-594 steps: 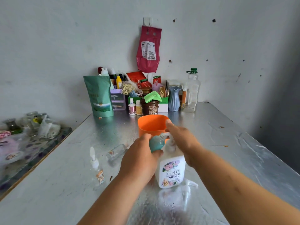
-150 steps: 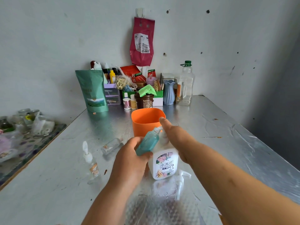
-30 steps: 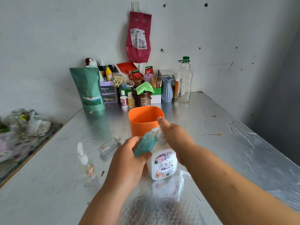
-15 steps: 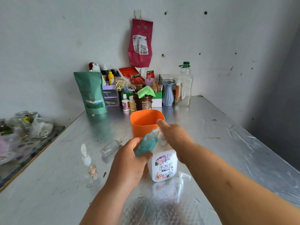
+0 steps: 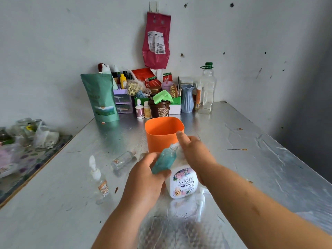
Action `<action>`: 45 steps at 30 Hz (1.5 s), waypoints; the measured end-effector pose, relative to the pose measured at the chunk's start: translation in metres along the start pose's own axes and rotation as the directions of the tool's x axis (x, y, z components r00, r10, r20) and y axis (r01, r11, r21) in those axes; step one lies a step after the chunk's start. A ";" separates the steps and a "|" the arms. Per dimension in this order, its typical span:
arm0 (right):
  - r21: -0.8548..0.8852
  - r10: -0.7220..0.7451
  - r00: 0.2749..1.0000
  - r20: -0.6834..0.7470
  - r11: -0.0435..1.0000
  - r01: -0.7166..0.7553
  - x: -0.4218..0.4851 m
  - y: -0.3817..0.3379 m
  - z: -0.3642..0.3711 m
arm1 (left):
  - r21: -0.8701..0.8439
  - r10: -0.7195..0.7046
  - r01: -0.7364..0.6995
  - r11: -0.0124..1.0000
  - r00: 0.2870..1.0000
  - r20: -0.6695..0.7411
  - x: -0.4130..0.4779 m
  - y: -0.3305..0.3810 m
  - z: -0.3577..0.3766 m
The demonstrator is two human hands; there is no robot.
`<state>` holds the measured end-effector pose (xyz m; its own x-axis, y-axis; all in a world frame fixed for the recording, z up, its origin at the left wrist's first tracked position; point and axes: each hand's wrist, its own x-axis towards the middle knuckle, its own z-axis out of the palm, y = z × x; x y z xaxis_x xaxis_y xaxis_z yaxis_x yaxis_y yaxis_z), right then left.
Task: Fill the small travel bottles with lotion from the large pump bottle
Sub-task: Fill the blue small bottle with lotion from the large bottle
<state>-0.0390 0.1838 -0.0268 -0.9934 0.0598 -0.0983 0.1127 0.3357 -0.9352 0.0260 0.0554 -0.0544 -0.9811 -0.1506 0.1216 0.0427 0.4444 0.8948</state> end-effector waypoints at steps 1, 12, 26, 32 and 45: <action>0.008 0.005 1.000 -0.008 1.000 -0.004 -0.001 -0.001 -0.001 | 0.001 0.001 -0.001 1.000 1.000 -0.003 -0.001 0.001 0.000; 0.006 0.073 0.995 0.074 0.997 -0.074 -0.010 -0.017 -0.010 | 0.010 0.023 -0.023 1.000 1.000 -0.016 -0.005 0.010 -0.005; 0.080 -0.007 1.000 0.022 0.997 0.006 0.003 0.000 -0.004 | 0.023 0.039 -0.039 0.999 0.999 -0.003 0.002 0.002 -0.001; 0.055 0.031 0.999 0.042 0.998 -0.033 -0.002 -0.003 -0.004 | 0.037 0.033 -0.033 0.999 0.999 -0.007 -0.003 0.005 -0.002; 0.126 0.070 0.995 0.072 0.989 -0.079 -0.001 -0.008 -0.009 | 0.029 0.031 -0.031 0.999 1.000 -0.006 -0.003 0.009 -0.003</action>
<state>-0.0387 0.1896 -0.0164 -0.9821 0.0150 -0.1876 0.1866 0.2086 -0.9600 0.0297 0.0576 -0.0456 -0.9781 -0.1426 0.1518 0.0670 0.4746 0.8776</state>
